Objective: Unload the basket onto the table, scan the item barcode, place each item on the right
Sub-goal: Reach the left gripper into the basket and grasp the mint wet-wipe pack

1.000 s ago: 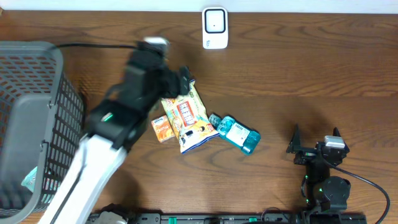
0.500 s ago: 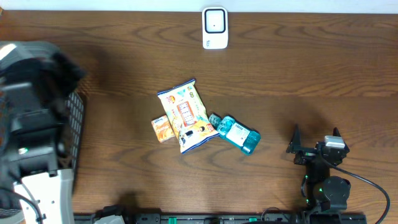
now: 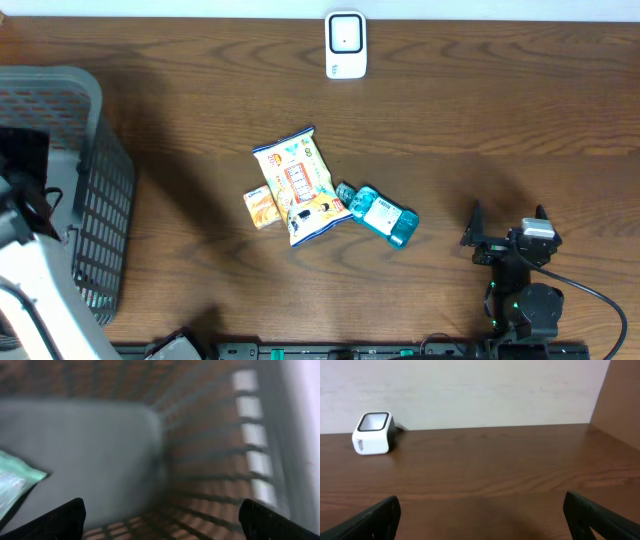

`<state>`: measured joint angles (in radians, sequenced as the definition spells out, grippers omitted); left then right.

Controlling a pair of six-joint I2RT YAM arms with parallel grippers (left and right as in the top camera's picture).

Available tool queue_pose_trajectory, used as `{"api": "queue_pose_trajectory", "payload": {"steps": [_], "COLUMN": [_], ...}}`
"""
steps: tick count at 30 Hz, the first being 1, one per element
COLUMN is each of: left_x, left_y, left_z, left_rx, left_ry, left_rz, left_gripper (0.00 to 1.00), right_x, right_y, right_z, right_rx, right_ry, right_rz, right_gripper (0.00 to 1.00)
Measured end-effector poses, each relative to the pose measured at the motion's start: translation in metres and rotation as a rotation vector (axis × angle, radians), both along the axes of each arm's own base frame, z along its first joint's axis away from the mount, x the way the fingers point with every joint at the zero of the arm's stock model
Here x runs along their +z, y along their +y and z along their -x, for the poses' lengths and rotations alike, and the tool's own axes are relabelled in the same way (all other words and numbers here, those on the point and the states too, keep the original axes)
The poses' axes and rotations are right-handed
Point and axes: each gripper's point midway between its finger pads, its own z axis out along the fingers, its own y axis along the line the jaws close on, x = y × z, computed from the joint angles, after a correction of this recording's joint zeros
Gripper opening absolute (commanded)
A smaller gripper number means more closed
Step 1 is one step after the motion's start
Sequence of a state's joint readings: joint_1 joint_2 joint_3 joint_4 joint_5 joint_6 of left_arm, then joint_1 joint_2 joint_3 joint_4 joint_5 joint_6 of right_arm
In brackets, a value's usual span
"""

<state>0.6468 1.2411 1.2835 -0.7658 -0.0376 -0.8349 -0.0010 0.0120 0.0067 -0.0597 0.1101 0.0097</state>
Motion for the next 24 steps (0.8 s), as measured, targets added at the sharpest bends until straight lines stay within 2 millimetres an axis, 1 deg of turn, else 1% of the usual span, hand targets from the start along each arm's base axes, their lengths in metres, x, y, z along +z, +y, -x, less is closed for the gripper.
{"api": "queue_pose_trajectory", "payload": {"steps": [3, 5, 8, 11, 13, 16, 18, 21, 24], "left_x": [-0.036, -0.054, -0.077, -0.099, -0.116, -0.140, -0.152, -0.170, -0.187], "left_y": [0.015, 0.023, 0.033, 0.039, 0.040, 0.031, 0.027, 0.022, 0.018], "left_z": [0.021, 0.036, 0.056, 0.070, 0.078, 0.088, 0.092, 0.095, 0.100], "left_rx": [0.122, 0.193, 0.277, 0.326, 0.332, 0.316, 0.303, 0.291, 0.274], "left_ry": [0.082, 0.130, 0.192, 0.257, 0.317, 0.422, 0.473, 0.536, 0.597], "left_rz": [0.129, 0.195, 0.275, 0.342, 0.390, 0.471, 0.512, 0.566, 0.608], "left_gripper": [0.98, 0.98, 0.98, 0.98, 0.98, 0.99, 0.99, 0.93, 0.92], "right_x": [0.000, 0.000, 0.000, 0.000, 0.000, 0.000, 0.000, 0.000, 0.000], "right_y": [0.000, 0.000, 0.000, 0.000, 0.000, 0.000, 0.000, 0.000, 0.000], "right_z": [0.000, 0.000, 0.000, 0.000, 0.000, 0.000, 0.000, 0.000, 0.000], "right_rx": [0.000, 0.000, 0.000, 0.000, 0.000, 0.000, 0.000, 0.000, 0.000], "right_ry": [0.000, 0.000, 0.000, 0.000, 0.000, 0.000, 0.000, 0.000, 0.000], "right_rz": [0.000, 0.000, 0.000, 0.000, 0.000, 0.000, 0.000, 0.000, 0.000], "right_gripper": [0.99, 0.99, 0.99, 0.99, 0.99, 0.99, 0.99, 0.99, 0.99]}}
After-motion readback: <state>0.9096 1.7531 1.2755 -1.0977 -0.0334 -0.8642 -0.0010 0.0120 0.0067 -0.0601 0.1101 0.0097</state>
